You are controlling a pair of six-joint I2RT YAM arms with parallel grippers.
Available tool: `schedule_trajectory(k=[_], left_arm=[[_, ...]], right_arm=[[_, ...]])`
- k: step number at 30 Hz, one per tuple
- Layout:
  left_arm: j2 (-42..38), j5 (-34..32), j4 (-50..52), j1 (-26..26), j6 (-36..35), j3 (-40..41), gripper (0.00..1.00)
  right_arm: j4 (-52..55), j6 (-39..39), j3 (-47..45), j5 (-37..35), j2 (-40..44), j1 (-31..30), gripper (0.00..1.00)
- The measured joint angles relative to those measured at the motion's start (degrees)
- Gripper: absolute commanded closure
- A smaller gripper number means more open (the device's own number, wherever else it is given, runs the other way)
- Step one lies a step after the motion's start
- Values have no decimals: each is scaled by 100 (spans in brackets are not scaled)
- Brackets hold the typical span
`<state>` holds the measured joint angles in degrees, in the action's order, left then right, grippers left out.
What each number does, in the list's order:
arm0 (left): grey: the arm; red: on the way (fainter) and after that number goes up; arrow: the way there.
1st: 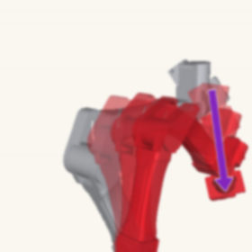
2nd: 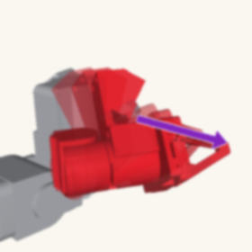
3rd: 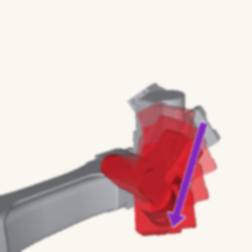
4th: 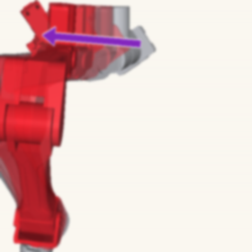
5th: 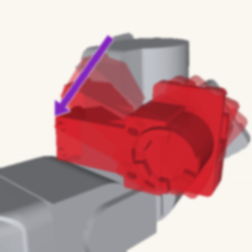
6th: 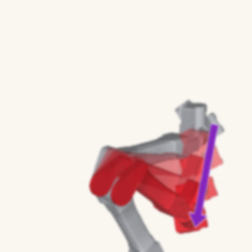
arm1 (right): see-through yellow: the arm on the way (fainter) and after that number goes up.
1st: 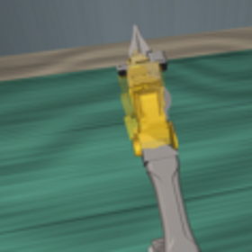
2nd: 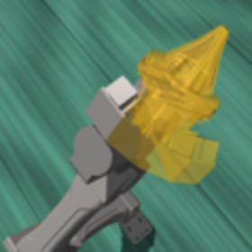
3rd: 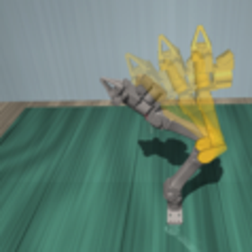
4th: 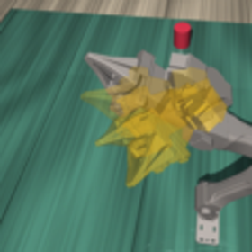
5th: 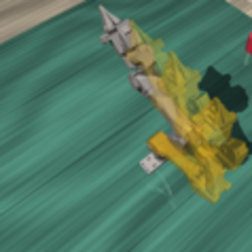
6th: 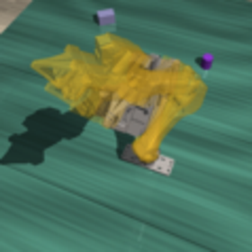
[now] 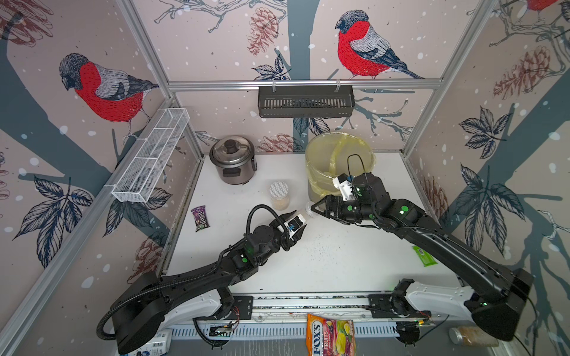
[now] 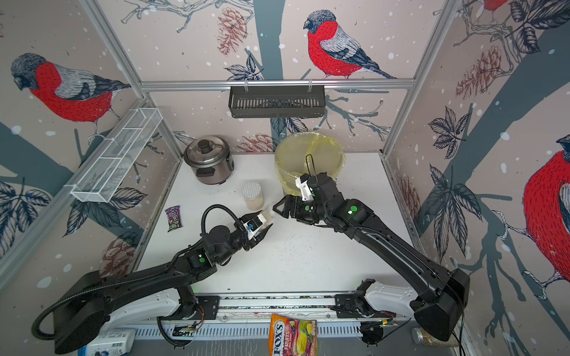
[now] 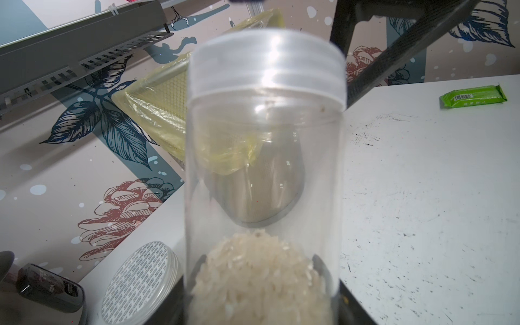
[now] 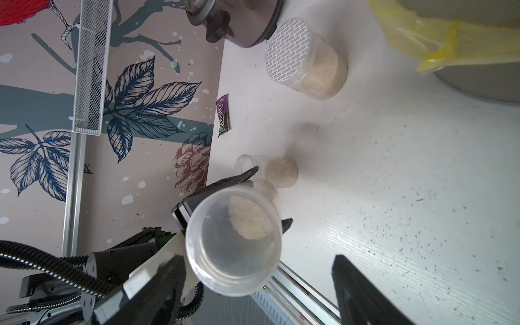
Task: Empty moldy rice from jars
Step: Unscrew the lid from the jar.
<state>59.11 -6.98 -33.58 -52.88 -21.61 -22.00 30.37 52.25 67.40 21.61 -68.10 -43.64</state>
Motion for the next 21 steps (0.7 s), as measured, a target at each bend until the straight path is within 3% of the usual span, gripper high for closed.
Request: schedule_trajectory(k=[21], left_arm=[[48,61,90,-7,-44,0,60]], right_arm=[[407,-326,492,-413,-656,-291,26]])
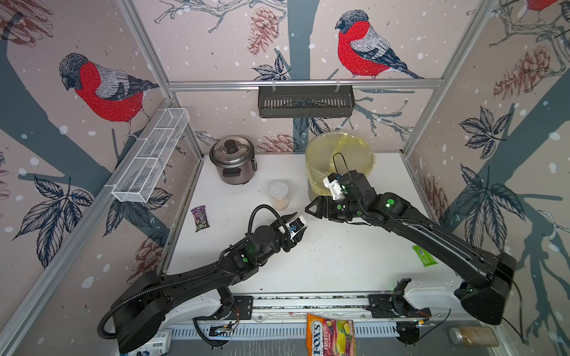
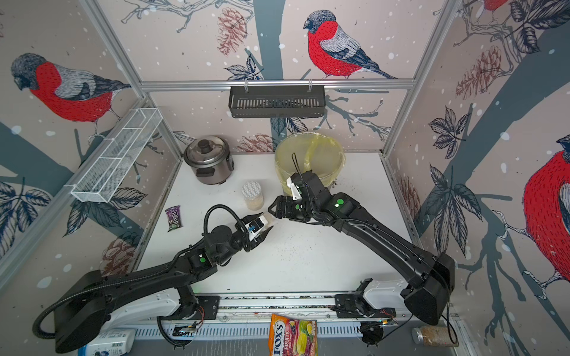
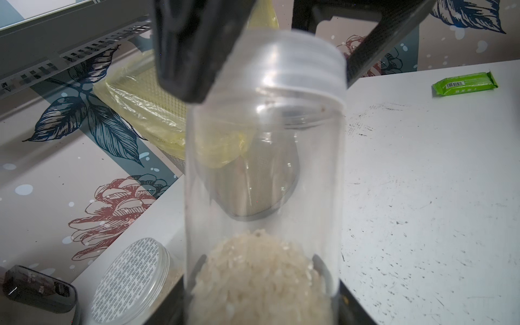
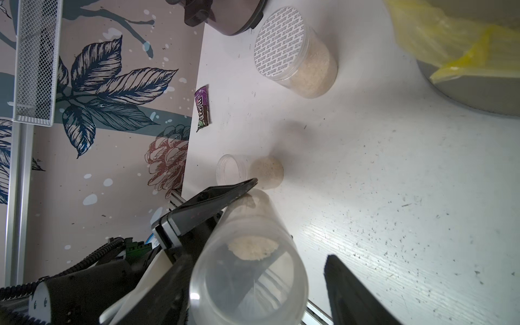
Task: Empty moldy rice from jars
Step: Unscrew the lid from the jar.
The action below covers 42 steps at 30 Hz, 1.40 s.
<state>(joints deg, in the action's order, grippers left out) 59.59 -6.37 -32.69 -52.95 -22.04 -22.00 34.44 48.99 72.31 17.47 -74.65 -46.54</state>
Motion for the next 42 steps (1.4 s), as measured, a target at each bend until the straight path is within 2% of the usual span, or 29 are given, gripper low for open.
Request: schedule_trajectory(k=[19,25,28,34,42], left_arm=[[-22,15,44,-2,-37,-2,60],[-52,20,90,-4,-52,-2,60],[-125,74,184,-7,-52,0,60],[-282,479,256,-15,37,4,59],[-188,776,155,-15,337,42,59]], right_arm=[[-114,-142,-133,197,120,15,42],[-157,-420,-186,428,107,129,53],[-358,-601,-459,957,201,433,66],[-874,-1080,-1088,1665,634,769,65],[-793,-2094,-1141,1685,761,688,64]])
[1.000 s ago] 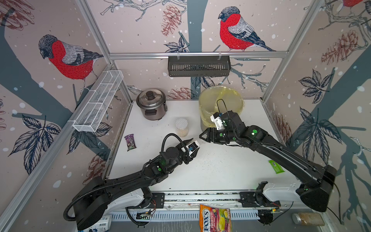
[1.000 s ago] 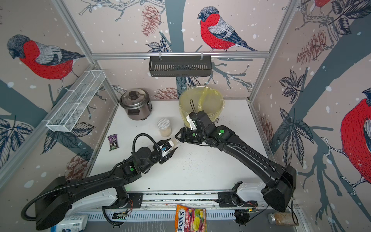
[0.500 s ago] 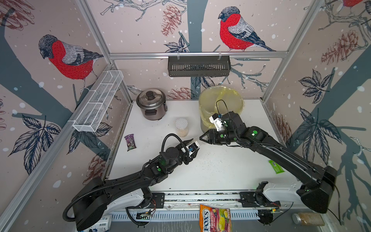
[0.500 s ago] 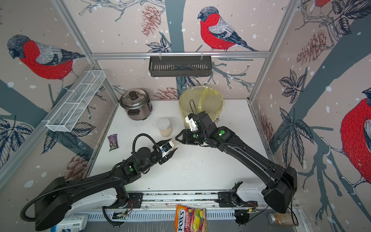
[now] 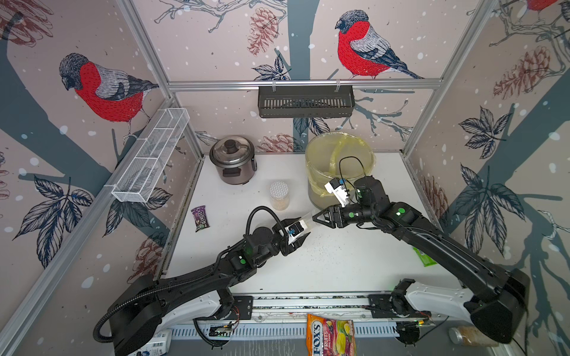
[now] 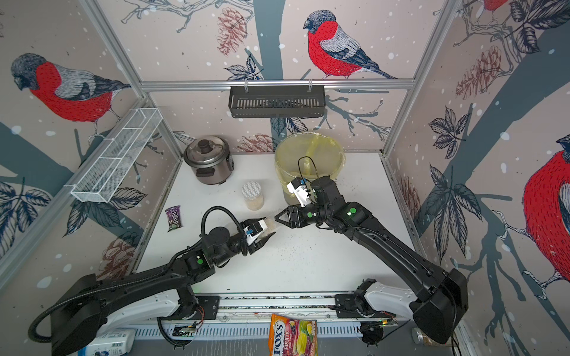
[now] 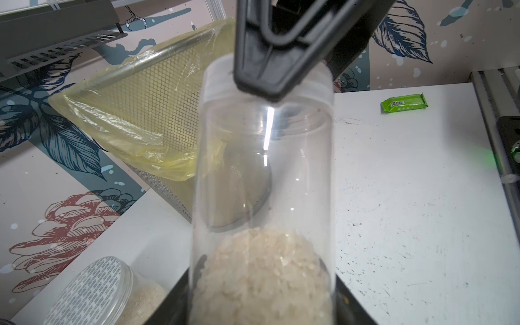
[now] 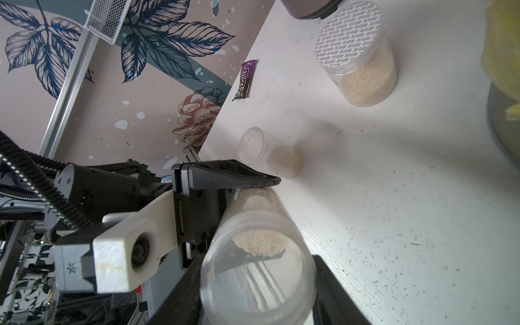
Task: Empty moldy rice from jars
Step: Unscrew the lid from the jar.
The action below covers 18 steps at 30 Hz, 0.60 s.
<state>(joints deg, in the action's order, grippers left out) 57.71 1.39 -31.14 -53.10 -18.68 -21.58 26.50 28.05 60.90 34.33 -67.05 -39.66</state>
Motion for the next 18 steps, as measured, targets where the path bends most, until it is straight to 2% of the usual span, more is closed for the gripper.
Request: schedule_trajectory(k=[10,18], left_arm=[[640,289,-31,7,367,-326,63],[916,470,-101,4,518,-396,70]], right_arm=[[476,-1749,304,-514,-15,-232,66],[702,-2824,304,-544,0,-245,62]])
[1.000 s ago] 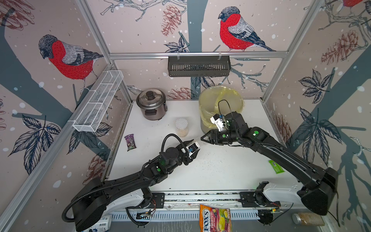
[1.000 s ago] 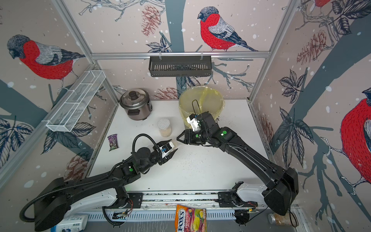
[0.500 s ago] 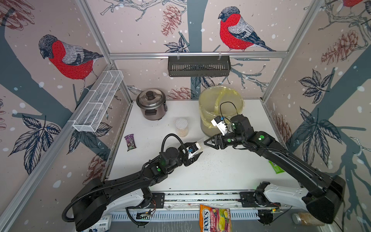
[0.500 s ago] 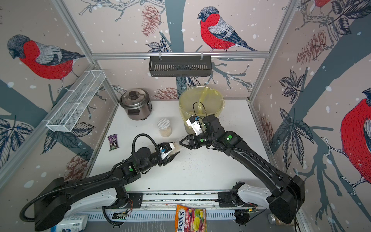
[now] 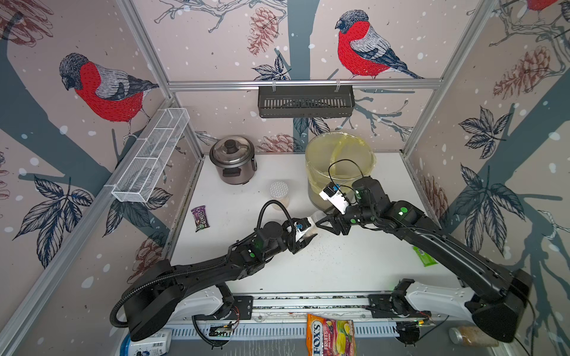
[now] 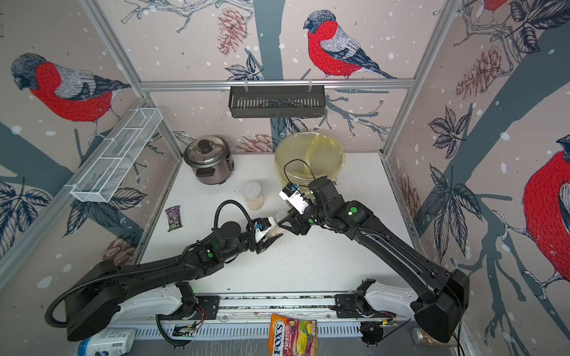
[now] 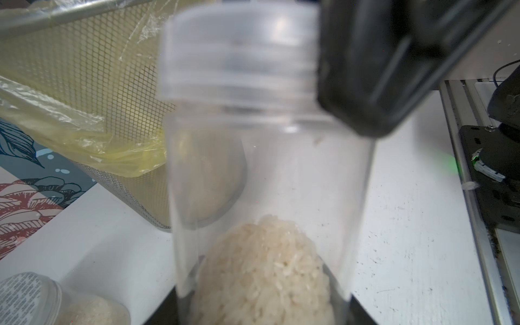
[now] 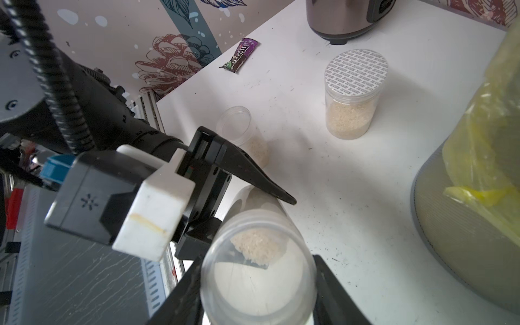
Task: Empty moldy rice from jars
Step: Unscrew the lid from the jar.
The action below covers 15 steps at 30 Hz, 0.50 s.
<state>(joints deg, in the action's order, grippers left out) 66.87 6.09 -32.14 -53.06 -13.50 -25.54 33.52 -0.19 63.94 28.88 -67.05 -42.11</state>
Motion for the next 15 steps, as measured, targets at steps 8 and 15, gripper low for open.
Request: schedule_trajectory(k=[8,15], left_arm=[[-26,55,7,2,129,-22,79],[-494,-4,-118,-4,310,260,81]], right_arm=[[107,-634,157,162,-127,107,59],[238,-949,380,498,-243,131,53]])
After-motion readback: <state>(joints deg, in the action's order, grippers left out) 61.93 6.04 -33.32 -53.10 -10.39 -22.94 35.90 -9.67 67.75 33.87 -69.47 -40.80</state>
